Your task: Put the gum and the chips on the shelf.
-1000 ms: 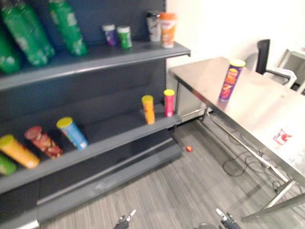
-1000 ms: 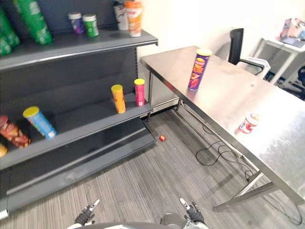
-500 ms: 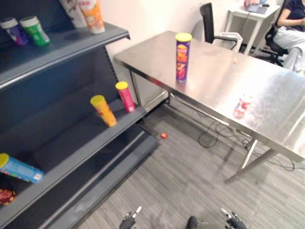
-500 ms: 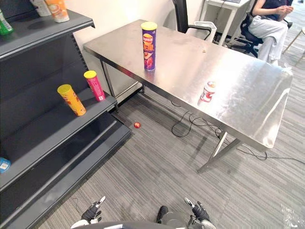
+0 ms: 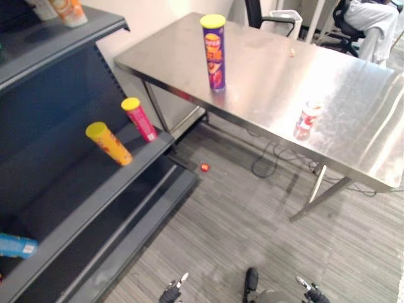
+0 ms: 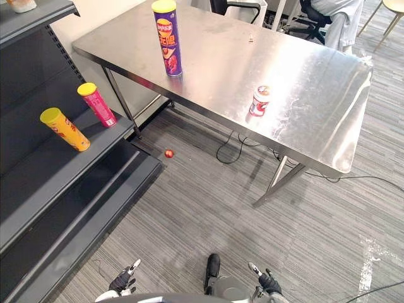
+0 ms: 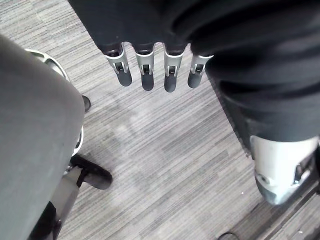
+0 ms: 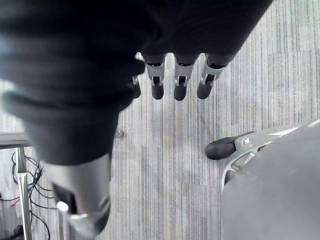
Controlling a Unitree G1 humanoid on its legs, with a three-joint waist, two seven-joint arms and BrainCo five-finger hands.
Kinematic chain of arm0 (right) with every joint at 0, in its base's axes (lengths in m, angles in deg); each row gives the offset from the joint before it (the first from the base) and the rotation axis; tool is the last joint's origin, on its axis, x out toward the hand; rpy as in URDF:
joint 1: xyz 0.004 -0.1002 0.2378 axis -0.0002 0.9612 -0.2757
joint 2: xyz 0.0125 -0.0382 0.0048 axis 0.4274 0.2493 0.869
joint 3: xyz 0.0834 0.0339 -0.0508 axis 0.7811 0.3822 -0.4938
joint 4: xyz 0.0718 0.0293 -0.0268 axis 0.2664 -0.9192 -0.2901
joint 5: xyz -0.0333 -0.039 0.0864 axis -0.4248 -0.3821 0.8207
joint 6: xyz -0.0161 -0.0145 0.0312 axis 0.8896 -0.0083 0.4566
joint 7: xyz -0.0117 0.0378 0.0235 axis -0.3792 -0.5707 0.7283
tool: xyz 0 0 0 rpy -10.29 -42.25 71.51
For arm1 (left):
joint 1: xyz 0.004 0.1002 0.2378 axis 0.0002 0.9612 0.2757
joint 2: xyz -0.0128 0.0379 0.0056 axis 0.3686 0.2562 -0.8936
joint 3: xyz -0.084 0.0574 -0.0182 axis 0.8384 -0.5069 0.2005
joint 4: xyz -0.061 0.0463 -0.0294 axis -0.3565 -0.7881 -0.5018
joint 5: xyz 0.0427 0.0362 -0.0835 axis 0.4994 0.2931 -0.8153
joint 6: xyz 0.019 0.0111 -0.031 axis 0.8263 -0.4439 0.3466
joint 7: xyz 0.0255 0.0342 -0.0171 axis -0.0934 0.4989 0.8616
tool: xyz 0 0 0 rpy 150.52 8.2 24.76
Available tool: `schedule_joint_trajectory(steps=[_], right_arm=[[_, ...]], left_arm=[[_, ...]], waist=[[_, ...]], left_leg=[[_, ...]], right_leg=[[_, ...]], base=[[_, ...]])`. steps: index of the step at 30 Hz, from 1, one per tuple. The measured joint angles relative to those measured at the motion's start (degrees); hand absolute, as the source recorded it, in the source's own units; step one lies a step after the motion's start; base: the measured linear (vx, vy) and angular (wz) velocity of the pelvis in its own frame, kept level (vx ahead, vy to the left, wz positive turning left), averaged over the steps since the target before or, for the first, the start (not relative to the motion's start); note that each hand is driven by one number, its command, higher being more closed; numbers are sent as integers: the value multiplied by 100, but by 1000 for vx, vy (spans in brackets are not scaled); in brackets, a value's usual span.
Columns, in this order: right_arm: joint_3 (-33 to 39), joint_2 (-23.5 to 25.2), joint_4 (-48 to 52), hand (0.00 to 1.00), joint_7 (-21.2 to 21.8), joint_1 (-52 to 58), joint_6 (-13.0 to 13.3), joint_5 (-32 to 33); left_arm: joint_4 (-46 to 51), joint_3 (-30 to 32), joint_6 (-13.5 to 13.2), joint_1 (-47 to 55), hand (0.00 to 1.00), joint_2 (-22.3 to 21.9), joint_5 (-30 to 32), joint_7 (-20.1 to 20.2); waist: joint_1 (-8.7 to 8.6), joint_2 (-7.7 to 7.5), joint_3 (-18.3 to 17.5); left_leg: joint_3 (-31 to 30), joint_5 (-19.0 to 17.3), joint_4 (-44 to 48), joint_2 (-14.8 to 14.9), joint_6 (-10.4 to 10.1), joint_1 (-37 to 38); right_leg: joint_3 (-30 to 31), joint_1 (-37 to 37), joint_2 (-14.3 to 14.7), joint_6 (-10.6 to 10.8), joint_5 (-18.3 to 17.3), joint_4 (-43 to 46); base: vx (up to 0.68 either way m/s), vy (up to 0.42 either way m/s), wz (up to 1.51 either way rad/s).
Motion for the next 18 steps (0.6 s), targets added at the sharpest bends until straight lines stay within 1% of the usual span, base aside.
schedule_joint_trajectory(steps=[2,5,10,12,13,14,15,16,17,18], right_arm=[[-1,-38,1,0,2,-9,-5,-1],[-2,-58,1,0,1,-8,-6,10],[-1,-78,0,0,0,-5,-6,22],[-3,-78,1,0,-1,-6,-6,22],[-19,-74,-16,0,2,-5,-10,23],[-20,-73,-24,0,2,-5,-10,24],[-9,-84,-25,0,1,15,-10,26],[11,-86,-20,0,-1,42,-8,38],[14,-74,10,0,-2,90,-9,73],[11,-32,32,0,1,149,-8,152]], left_arm=[[0,178,-1,-1,0,-92,3,-8],[0,205,-1,-1,0,-146,11,-19],[7,208,-3,-1,0,-162,10,-34],[12,282,-4,-2,0,-160,9,-38],[53,370,-6,0,0,-161,6,-39],[67,405,-6,0,0,-161,-4,-39],[84,465,-11,6,0,-164,-34,-45],[84,556,-9,19,0,-168,-65,-47],[92,679,-10,25,0,-180,-103,-52],[116,706,-10,25,0,-189,-213,-57]], waist=[[-1,47,-3],[-6,66,-10],[-8,71,-11],[-1,52,-11],[3,6,-17],[7,-9,-6],[15,24,17],[23,61,32],[63,49,40],[142,-12,87]], left_leg=[[89,1,2,-22,-1,17],[132,9,50,-79,-4,92],[182,13,269,-149,-7,79],[288,13,546,-145,-7,11],[284,13,1237,-43,-8,-222],[281,13,1634,47,-8,-347],[271,32,2522,317,-30,-575],[250,139,3216,565,-98,-719],[202,418,3892,767,-32,-876],[33,819,4443,905,31,-1079]], right_leg=[[81,-23,0,-25,17,1],[179,25,-35,-21,21,1],[244,56,-137,13,43,1],[356,65,-189,16,41,2],[376,74,-243,17,37,19],[375,91,-273,16,37,36],[378,201,-273,-7,20,42],[404,330,-260,-31,-46,46],[472,465,-267,-20,-160,79],[585,543,-298,-22,-215,141]], base=[[94,74,-31],[68,91,-24],[34,83,-12],[41,48,-26],[36,4,-29],[60,-16,-42],[48,-5,-45],[89,0,-61],[78,20,-63],[117,61,-63]])
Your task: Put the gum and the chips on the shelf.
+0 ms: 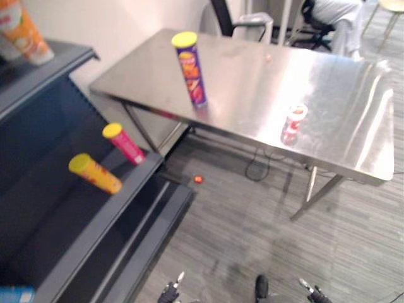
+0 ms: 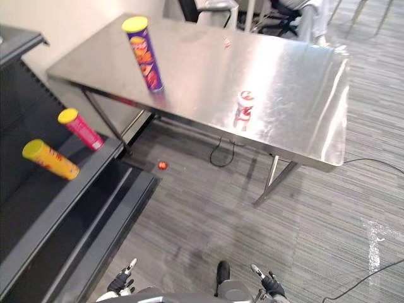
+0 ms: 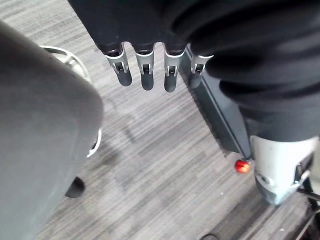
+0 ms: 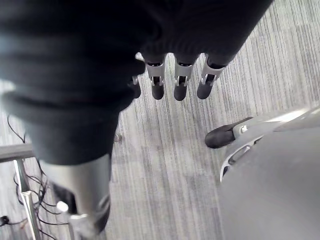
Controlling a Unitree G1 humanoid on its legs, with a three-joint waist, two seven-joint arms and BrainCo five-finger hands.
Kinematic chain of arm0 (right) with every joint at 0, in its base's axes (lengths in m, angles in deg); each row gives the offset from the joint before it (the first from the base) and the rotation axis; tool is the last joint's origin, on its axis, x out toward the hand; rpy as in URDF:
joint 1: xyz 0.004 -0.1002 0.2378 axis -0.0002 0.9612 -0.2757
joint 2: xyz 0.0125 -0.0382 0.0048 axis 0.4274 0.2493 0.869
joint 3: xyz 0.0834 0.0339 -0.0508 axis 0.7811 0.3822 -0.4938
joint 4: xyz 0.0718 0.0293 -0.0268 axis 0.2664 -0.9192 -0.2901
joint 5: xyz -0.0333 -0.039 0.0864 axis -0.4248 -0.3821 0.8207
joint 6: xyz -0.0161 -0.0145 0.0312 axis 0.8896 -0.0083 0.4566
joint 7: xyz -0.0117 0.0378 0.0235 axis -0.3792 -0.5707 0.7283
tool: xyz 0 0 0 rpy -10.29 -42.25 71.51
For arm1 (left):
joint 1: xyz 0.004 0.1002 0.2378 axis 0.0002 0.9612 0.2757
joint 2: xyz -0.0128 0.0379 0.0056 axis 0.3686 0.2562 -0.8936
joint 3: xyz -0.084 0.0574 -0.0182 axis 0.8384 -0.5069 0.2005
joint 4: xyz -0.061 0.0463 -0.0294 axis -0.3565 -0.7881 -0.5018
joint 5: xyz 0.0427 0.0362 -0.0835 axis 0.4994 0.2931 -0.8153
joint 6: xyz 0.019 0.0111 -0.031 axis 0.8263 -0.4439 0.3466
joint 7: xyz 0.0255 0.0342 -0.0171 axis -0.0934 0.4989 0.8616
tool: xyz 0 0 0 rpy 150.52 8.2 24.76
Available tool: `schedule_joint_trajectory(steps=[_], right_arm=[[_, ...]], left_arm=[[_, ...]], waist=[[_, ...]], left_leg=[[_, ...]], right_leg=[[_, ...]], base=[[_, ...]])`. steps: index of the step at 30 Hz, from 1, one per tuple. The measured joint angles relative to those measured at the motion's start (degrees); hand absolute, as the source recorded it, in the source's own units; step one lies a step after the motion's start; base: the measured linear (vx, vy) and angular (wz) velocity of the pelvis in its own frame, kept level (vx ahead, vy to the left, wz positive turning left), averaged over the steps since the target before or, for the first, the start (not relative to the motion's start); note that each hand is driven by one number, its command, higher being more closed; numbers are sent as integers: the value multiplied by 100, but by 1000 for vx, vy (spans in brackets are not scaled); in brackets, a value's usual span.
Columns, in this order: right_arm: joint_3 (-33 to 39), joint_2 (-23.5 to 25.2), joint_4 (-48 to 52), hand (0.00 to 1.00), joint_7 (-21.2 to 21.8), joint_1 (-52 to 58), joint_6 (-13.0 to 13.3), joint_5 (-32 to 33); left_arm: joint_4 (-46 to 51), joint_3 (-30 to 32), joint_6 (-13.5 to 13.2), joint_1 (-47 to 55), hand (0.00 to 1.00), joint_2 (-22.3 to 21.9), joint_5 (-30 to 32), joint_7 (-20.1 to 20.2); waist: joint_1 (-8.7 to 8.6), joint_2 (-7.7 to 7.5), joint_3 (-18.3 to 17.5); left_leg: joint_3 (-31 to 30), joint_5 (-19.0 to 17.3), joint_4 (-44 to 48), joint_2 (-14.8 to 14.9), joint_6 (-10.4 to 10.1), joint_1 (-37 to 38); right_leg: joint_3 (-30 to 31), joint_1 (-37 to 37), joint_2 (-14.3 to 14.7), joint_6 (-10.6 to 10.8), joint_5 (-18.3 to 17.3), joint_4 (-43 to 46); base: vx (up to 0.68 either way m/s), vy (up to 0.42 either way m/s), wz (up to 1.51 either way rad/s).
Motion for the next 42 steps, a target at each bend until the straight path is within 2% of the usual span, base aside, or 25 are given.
schedule_joint_trajectory(steps=[1,2,4,5,7,8,9,10,11,12,15,17,22,29,32,34,37,40,41,42], right_arm=[[-1,18,32,0,-11,30,-2,31],[3,30,37,0,-18,54,-2,43],[0,39,41,0,-23,57,0,57],[1,43,38,0,-24,58,0,90],[2,42,42,0,-20,73,11,108],[-9,26,48,0,-16,78,20,107],[-33,-23,126,0,-14,132,27,103],[-39,-32,133,0,-26,142,26,101],[-57,68,151,0,-18,246,37,101],[-77,146,142,0,-12,286,28,98],[-48,205,110,0,-5,383,29,94],[8,215,96,0,6,373,31,92],[344,179,-315,0,5,316,16,48],[518,107,-540,0,-29,263,-1,24],[899,110,-599,0,-83,240,-5,33],[1305,68,-604,0,-118,181,-6,59],[2274,-240,-543,0,-137,54,-5,248],[3215,-781,-138,0,-370,-138,55,523],[3258,-819,-70,0,-383,-139,57,547],[3292,-1140,1628,0,-886,-248,302,674]], left_arm=[[76,-9,-7,5,0,-29,-80,13],[152,-4,-41,27,0,-21,-90,31],[279,-7,-74,73,0,-23,-207,40],[299,-44,-119,102,0,-24,-311,48],[300,-72,-127,106,0,-20,-322,45],[291,-79,-132,122,0,-25,-321,45],[280,-82,-129,174,0,-72,-320,44],[277,-51,-133,180,0,-105,-355,44],[289,-90,-158,195,0,-8,-352,38],[288,-70,-179,191,0,40,-352,41],[280,-61,-169,223,0,73,-415,29],[202,-76,-167,238,0,92,-402,29],[-112,-566,-162,158,0,257,40,18],[-206,-792,-162,123,0,319,213,-28],[-247,-781,-159,102,0,379,215,-29],[-249,-757,-159,94,0,426,225,-28],[-188,-714,-158,119,0,467,227,-25],[-150,-521,-161,230,0,509,255,-23],[-150,-515,-160,241,0,514,255,-24],[-143,-508,-169,356,0,555,248,-52]], waist=[[36,-13,9],[31,-41,27],[50,-68,39],[62,-88,41],[55,-85,38],[55,-61,29],[60,48,1],[89,22,3],[54,-73,-122],[75,-237,-141],[174,-341,-196],[164,-387,-272],[155,-312,-618],[159,-336,-669],[168,-399,-697],[162,-465,-677],[167,-525,-703],[147,-576,-732],[147,-580,-735],[51,-588,-785]], left_leg=[[-368,-339,497,39,125,-248],[-760,-721,611,21,106,-485],[-1093,-987,448,39,102,-767],[-1315,-1047,47,24,82,-894],[-1538,-1024,-1068,-60,43,-860],[-1840,-913,-2067,-180,12,-747],[-2234,-671,-3030,-209,-108,-601],[-2289,-518,-3060,-283,-229,-529],[-2205,-569,-3152,-483,-179,-515],[-2121,-584,-3189,-648,-174,-448],[-1856,-620,-3353,-920,-21,-164],[-1859,-607,-3456,-1074,-1,-2],[-2179,-565,-3684,-1129,46,63],[-2311,-429,-4070,-1107,1,188],[-2312,-309,-4257,-1130,-12,202],[-2306,-228,-4372,-1165,-15,225],[-2327,-149,-4574,-1219,-37,271],[-2458,-102,-4741,-1292,-50,283],[-2457,-102,-4742,-1293,-50,284],[-2455,-101,-4757,-1286,-24,283]], right_leg=[[158,70,-71,-5,-144,121],[262,125,-153,-38,-278,233],[412,159,-267,33,-453,390],[511,169,-390,132,-535,504],[678,149,-548,348,-677,670],[823,127,-595,484,-764,749],[953,107,-548,636,-804,778],[1037,128,-582,756,-784,781],[1003,131,-749,873,-705,754],[814,91,-894,846,-695,833],[846,140,-1165,843,-691,876],[847,206,-1246,848,-685,849],[852,207,-1232,892,-659,660],[846,197,-1158,1009,-582,468],[843,101,-1163,1010,-582,440],[850,88,-1187,1084,-538,343],[868,25,-1212,1055,-552,282],[937,-81,-1222,1033,-540,282],[939,-82,-1222,1033,-540,282],[986,-92,-1199,1079,-507,287]], base=[[114,90,-53],[115,99,-39],[94,112,-31],[71,189,-42],[35,223,-45],[65,318,-61],[129,426,-66],[144,359,-45],[254,326,-23],[187,170,-15],[198,214,-22],[156,119,-22],[111,-15,-10],[-6,-39,-7],[-86,-27,-10],[-117,-19,-13],[-104,1,-8],[-63,20,-11],[85,-22,-8],[110,-35,-6]])
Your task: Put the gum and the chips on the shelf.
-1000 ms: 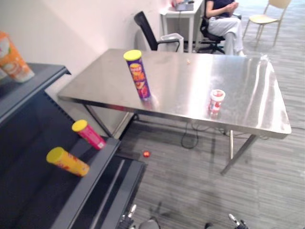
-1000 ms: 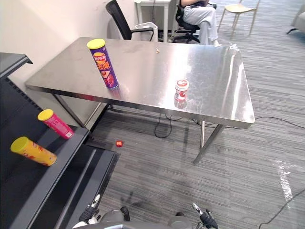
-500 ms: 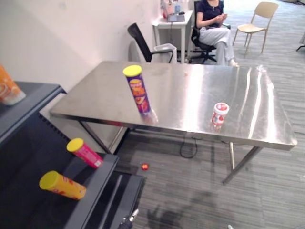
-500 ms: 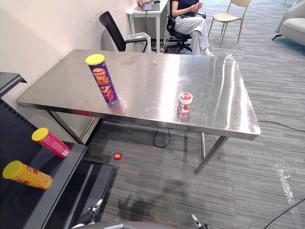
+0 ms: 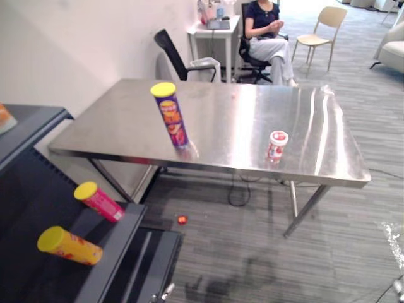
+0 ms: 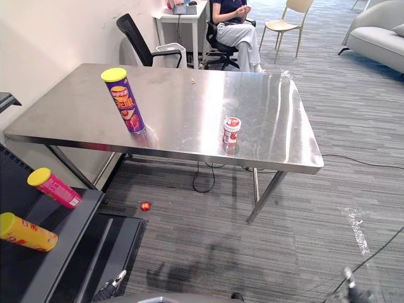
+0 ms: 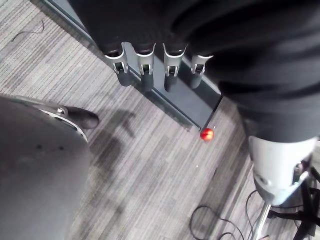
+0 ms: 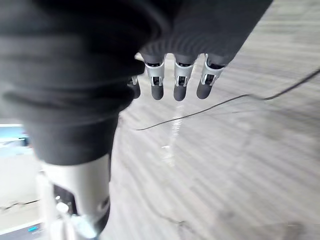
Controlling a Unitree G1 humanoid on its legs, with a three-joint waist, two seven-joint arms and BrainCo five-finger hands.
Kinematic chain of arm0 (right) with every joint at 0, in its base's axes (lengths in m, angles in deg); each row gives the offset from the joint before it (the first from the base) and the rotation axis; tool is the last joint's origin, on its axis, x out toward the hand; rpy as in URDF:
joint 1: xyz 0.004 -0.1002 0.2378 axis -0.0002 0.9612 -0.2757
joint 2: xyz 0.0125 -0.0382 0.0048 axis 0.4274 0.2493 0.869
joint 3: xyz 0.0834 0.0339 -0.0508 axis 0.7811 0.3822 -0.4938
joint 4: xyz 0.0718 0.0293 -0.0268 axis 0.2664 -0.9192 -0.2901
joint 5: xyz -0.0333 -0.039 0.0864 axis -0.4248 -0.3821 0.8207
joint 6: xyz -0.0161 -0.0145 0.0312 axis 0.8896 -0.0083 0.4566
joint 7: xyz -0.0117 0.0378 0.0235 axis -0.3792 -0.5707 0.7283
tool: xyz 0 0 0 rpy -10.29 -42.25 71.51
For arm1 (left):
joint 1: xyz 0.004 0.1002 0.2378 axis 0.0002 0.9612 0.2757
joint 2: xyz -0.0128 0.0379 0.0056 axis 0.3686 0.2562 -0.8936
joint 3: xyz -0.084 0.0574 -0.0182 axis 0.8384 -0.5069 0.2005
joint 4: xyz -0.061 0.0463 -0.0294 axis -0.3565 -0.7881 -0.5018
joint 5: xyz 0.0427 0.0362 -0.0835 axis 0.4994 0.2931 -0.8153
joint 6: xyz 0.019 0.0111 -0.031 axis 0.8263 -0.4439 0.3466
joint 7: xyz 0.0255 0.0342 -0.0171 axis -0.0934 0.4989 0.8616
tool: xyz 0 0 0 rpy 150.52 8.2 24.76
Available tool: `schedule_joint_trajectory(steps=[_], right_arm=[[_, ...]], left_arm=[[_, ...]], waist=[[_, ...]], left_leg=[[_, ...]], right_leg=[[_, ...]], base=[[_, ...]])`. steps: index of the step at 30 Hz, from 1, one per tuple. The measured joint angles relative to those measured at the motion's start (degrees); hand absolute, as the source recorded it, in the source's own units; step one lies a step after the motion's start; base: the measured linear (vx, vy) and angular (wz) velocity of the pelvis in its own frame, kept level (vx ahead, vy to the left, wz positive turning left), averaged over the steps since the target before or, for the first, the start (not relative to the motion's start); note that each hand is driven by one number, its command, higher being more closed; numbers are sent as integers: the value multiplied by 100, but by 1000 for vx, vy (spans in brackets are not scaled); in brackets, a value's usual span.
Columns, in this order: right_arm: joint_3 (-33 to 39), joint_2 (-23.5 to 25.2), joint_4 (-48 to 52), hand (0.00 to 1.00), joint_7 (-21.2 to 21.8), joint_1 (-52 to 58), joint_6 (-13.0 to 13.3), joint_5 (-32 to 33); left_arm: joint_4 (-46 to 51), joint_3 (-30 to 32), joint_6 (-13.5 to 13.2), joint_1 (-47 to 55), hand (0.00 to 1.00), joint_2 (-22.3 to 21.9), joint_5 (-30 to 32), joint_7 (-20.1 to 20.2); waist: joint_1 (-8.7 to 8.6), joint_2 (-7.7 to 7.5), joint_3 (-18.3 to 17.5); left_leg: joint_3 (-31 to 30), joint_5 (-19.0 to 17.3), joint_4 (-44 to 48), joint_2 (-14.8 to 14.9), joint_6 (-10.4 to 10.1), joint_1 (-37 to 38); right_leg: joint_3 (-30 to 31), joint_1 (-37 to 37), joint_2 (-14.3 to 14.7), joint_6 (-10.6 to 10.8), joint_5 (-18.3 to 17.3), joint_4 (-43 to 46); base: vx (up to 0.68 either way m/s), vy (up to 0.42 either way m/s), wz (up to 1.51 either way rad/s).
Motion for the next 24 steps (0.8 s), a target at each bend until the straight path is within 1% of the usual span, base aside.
schedule_joint_trajectory(steps=[1,2,3,5,6,7,8,10,11,12,13,15,16,18,21,24], right_arm=[[6,-42,338,0,-150,-72,105,-23],[11,-88,435,0,-261,-216,235,-30],[11,-100,457,0,-312,-285,246,-30],[-191,94,1338,0,-550,-358,184,-43],[-533,205,2197,0,-733,-279,199,-328],[-824,214,2955,0,-852,-179,236,-693],[-909,213,3263,0,-859,-168,271,-788],[-1140,213,3844,0,-929,-243,484,-1214],[-1328,217,4017,0,-935,-299,497,-1368],[-1446,226,4089,0,-928,-297,495,-1371],[-1739,280,4289,0,-906,-276,490,-1375],[-2175,395,4671,0,-639,-159,485,-1470],[-2255,407,4731,0,-553,-121,484,-1546],[-2474,410,4817,0,-322,-58,477,-1577],[-2648,403,4824,0,-73,-55,467,-1582],[-2957,355,4811,0,25,-57,442,-1583]], left_arm=[[43,-1,-4,41,0,-1,-2,-10],[105,0,-14,76,0,-1,-13,-13],[114,0,-21,79,0,-1,-13,-13],[168,-1,-26,109,0,-15,-41,-18],[219,0,-28,152,0,-42,-57,-32],[261,-1,-30,153,0,-77,-56,-39],[291,-3,-39,155,0,-96,-56,-39],[362,-15,-79,158,0,-108,-69,-36],[423,-23,-80,171,0,-100,-87,-38],[437,-26,-82,182,0,-98,-96,-38],[445,-33,-91,188,0,-75,-98,-37],[478,-78,-91,187,0,-55,-98,-37],[479,-86,-91,187,0,-58,-99,-36],[488,-153,-106,182,0,-57,-113,-37],[495,-284,-115,180,0,-31,-112,-33],[530,-316,-114,185,0,-24,-111,-33]], waist=[[-25,2,-18],[-30,-6,-28],[-29,-7,-34],[-20,-17,-41],[-46,8,-55],[-42,28,-67],[-36,33,-70],[-19,38,-85],[-18,-3,-87],[-15,-35,-87],[0,-73,-86],[10,-88,-96],[20,-86,-97],[98,-67,-84],[92,-20,-55],[108,-10,-44]], left_leg=[[0,-14,4,10,7,2],[-2,-24,3,24,11,7],[-10,-25,3,32,10,7],[-64,-28,0,46,7,-2],[-99,-34,4,49,7,2],[-105,-53,18,58,11,9],[-111,-55,19,67,10,13],[-126,-62,18,110,3,2],[-134,-64,17,112,1,-16],[-136,-64,17,111,0,-30],[-133,-64,17,110,0,-55],[-139,-64,37,95,0,-115],[-150,-63,46,90,1,-132],[-173,-62,77,85,2,-159],[-335,-49,134,85,4,-254],[-445,-20,143,92,-1,-328]], right_leg=[[9,-2,14,1,1,-2],[15,-5,32,1,1,-4],[15,-5,40,1,1,-4],[19,1,53,-1,3,0],[37,-7,54,-1,4,10],[45,-16,60,-1,4,45],[43,-28,68,-1,4,77],[36,-99,108,0,5,200],[32,-113,110,0,5,205],[31,-128,109,1,5,202],[34,-168,109,2,6,203],[28,-210,94,4,7,190],[21,-214,89,5,6,186],[1,-213,84,8,4,176],[-143,-202,86,10,3,173],[-229,-206,98,10,3,172]], base=[[144,-46,-9],[79,-30,-6],[88,-40,-5],[66,-35,-4],[49,-27,-5],[37,-25,-5],[0,0,0],[0,0,0],[0,0,0],[-42,-13,-2],[-55,-15,-6],[-61,-17,-2],[-56,-19,5],[-47,-19,4],[-35,-26,18],[-26,-27,19]])
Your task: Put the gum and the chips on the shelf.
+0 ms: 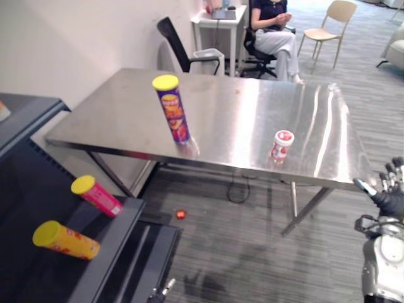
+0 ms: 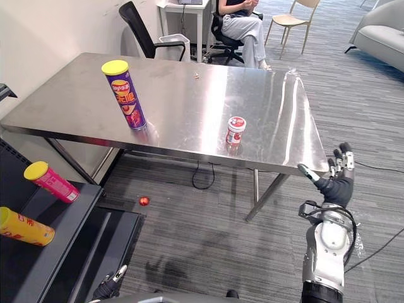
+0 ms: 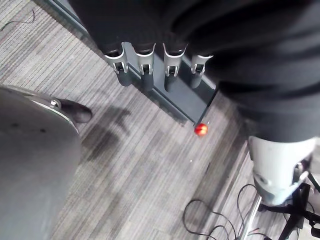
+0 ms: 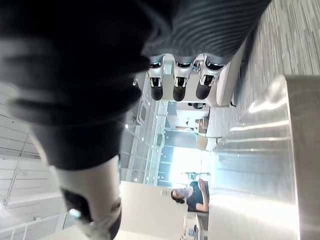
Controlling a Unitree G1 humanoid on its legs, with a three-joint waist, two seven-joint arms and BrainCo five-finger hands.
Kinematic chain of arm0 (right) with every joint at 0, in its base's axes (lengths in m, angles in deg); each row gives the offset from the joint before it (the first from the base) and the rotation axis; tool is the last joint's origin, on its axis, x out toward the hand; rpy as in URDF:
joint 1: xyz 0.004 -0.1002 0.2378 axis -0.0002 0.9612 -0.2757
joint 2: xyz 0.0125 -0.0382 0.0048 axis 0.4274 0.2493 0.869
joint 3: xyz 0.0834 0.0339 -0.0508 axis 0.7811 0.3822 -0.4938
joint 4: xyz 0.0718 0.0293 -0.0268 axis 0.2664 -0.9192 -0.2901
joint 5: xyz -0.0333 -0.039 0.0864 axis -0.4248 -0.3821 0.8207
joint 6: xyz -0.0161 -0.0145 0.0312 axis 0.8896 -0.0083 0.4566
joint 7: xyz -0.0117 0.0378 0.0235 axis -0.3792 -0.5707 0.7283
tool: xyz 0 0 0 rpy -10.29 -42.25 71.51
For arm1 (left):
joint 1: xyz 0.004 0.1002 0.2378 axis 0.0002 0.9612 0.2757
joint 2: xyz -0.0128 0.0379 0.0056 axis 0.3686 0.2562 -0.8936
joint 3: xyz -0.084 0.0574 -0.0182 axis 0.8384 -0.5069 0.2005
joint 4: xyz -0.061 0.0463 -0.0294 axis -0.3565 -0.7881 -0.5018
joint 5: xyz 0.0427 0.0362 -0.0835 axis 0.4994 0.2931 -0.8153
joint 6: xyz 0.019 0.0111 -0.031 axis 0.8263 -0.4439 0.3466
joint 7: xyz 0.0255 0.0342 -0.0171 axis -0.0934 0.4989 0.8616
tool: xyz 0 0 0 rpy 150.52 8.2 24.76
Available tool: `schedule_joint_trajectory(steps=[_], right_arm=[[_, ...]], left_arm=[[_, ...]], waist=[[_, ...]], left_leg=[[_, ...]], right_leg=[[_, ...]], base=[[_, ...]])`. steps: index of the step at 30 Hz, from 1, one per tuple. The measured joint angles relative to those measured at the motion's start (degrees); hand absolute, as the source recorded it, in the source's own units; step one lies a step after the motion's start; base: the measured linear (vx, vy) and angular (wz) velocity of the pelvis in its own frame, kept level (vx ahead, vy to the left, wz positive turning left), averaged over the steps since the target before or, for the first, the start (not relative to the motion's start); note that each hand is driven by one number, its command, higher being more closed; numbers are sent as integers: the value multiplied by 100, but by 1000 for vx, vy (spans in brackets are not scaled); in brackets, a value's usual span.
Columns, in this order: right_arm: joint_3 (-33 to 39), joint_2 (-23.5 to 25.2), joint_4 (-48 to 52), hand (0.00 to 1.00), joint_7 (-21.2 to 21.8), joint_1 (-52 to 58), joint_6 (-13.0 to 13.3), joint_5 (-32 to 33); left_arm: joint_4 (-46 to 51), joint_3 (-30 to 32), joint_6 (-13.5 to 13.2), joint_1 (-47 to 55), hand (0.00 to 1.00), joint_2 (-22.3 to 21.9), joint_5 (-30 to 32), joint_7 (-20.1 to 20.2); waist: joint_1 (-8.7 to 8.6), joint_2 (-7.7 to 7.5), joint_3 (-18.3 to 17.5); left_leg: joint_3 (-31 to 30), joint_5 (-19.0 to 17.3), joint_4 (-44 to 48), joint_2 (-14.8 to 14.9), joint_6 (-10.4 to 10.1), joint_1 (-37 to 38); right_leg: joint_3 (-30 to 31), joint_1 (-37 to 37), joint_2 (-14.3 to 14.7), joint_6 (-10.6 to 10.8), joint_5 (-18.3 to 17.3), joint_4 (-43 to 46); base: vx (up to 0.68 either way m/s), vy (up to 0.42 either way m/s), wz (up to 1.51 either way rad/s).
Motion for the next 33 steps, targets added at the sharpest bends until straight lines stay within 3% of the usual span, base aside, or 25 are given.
schedule_joint_trajectory(steps=[7,19,33], right_arm=[[-574,-128,-356,0,22,-329,-84,-10],[-812,-176,-933,0,-303,-1225,-222,-10],[-917,-411,-1710,0,-655,-2522,-309,-13]], left_arm=[[122,-181,0,-9,0,61,-106,-31],[138,-200,1,-59,0,144,-117,-192],[173,-264,6,-61,0,172,-210,-234]], waist=[[28,-19,153],[165,-36,516],[330,-36,959]], left_leg=[[-188,77,-2,-9,0,-98],[-405,169,5,-18,0,-239],[-503,417,-44,-83,77,-610]], right_leg=[[-173,13,2,0,0,13],[-352,1,6,30,30,31],[-380,-300,-29,42,428,-81]], base=[[-17,-13,14],[-15,-9,9],[-53,11,3]])
